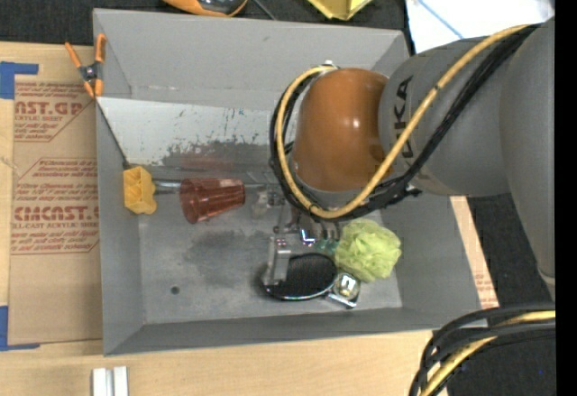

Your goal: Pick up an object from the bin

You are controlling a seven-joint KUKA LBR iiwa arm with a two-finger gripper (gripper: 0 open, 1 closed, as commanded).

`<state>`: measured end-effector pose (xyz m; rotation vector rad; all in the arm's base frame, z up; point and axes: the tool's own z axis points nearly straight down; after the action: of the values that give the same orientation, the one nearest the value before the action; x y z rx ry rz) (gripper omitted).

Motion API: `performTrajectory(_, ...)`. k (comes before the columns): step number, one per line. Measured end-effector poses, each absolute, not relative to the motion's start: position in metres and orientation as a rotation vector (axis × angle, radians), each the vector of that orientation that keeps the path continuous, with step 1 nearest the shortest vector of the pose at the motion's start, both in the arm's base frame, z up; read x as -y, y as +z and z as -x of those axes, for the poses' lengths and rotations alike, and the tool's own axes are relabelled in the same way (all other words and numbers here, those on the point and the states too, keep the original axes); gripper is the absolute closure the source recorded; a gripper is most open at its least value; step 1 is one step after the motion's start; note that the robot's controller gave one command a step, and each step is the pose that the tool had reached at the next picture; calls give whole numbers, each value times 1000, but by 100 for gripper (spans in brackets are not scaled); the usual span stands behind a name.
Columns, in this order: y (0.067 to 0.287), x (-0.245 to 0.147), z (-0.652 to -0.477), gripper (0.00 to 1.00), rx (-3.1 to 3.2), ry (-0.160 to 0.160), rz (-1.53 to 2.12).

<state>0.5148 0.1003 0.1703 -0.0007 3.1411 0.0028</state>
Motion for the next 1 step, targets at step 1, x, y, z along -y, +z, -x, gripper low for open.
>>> performTrajectory(1,170,-100,-515,0,-3141,3,1)
